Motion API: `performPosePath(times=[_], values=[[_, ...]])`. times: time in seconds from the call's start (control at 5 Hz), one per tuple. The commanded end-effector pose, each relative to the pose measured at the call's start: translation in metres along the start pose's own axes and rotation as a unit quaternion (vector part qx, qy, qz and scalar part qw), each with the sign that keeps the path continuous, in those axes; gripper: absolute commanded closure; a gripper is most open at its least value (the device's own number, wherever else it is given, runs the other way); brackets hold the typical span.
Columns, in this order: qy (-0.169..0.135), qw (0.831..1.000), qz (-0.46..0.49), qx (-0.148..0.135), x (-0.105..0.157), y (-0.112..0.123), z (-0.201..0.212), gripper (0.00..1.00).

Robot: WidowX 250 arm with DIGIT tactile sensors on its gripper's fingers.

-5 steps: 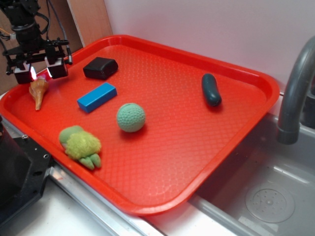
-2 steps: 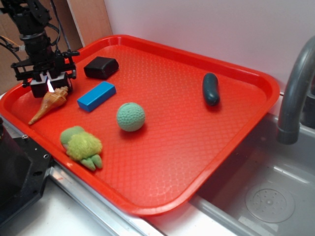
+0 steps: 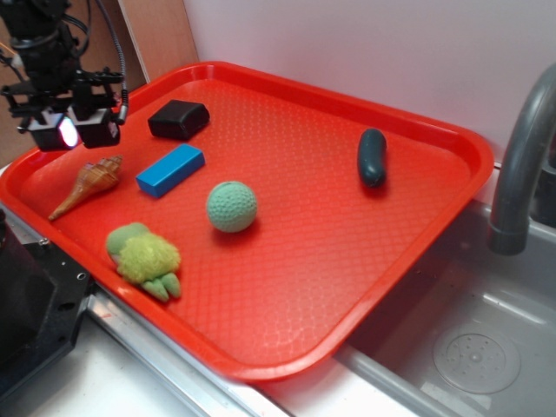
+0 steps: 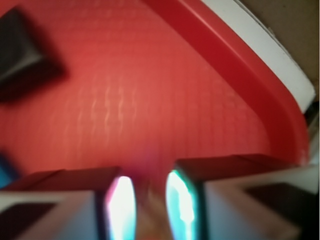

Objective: Grab the shell.

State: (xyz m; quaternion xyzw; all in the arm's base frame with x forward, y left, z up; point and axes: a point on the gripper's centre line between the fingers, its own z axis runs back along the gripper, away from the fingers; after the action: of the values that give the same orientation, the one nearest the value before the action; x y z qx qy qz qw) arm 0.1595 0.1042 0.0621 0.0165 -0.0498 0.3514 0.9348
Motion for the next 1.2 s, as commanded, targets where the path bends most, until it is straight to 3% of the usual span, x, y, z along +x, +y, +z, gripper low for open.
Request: performPosePath(times=[0.0,0.4,0.6,0.8,1.0], values=[[0.020,0.973,-0.228,-0.036,-0.023,0.011,-0.006,0.00],[0.031,0.959,-0.278,-0.046,-0.018,0.000,-0.028,0.00],[0.046,0.962,-0.269,-0.022,-0.014,-0.007,-0.046,0.00],[0.040,0.967,-0.251,-0.023,-0.017,-0.006,-0.053,1.00],[0.027,0.971,-0.235,-0.022,-0.016,-0.008,-0.038,1.00]])
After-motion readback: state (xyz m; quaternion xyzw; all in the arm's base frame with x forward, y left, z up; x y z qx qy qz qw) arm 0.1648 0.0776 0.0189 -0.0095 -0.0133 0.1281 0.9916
